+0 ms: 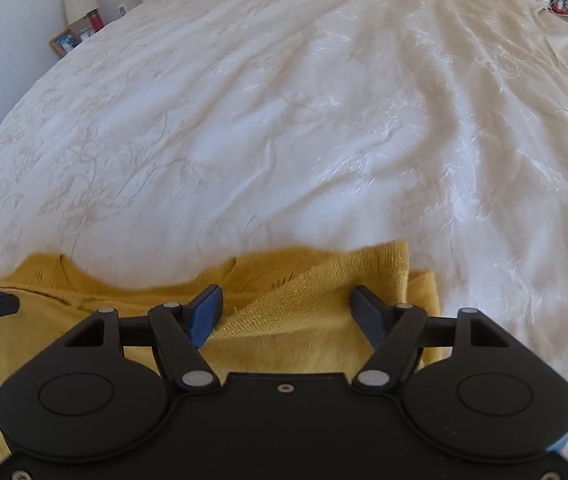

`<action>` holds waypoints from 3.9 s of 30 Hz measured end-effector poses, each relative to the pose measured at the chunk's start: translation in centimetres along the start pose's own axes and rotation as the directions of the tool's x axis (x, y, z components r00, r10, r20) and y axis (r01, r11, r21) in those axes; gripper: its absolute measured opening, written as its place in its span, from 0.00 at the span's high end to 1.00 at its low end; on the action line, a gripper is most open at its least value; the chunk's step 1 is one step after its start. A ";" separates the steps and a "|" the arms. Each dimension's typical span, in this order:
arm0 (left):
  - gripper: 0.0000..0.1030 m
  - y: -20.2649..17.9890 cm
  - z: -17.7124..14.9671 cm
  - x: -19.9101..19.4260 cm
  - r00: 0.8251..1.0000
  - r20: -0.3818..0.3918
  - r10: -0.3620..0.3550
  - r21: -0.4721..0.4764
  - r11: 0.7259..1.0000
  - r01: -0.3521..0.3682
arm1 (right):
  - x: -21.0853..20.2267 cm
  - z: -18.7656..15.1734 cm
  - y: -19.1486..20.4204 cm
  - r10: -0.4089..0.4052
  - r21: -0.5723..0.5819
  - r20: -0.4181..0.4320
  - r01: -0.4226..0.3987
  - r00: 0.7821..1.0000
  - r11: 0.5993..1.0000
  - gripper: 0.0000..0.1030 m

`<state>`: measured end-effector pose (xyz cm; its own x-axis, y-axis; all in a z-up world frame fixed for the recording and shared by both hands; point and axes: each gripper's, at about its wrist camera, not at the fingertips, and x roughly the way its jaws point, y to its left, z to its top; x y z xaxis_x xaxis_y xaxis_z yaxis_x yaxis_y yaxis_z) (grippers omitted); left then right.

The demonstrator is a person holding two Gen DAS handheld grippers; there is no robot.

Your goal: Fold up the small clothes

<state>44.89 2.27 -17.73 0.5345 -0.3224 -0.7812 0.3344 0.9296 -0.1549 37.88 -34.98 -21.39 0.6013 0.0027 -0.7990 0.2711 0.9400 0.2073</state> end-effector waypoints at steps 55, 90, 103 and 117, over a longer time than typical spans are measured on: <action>0.27 0.1 -15.2 -7.4 0.935 -0.325 0.142 0.047 0.990 -0.134 | -8.1 -17.3 -5.6 -0.127 0.038 -0.309 0.146 0.943 0.989 0.19; 0.22 -13.3 -6.8 2.5 0.941 -0.318 0.112 -0.058 0.989 -0.137 | -1.0 -9.0 -13.6 0.549 0.379 -0.153 -0.464 0.822 0.801 0.00; 0.00 -13.9 -6.9 4.9 0.933 -0.328 0.150 -0.027 0.985 -0.168 | 0.8 -8.4 -13.0 0.618 0.396 -0.149 -0.526 0.772 0.753 0.09; 0.15 -11.8 -6.3 0.1 0.965 -0.240 0.106 -0.030 0.993 -0.117 | -3.2 -6.4 -8.5 0.435 0.255 -0.231 -0.378 0.870 0.890 0.79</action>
<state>36.08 -7.66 -19.83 0.3652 -0.1696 -0.9154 0.2464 0.9658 -0.0807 28.81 -40.81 -24.26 0.4673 0.4905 -0.7355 0.2055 0.7489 0.6300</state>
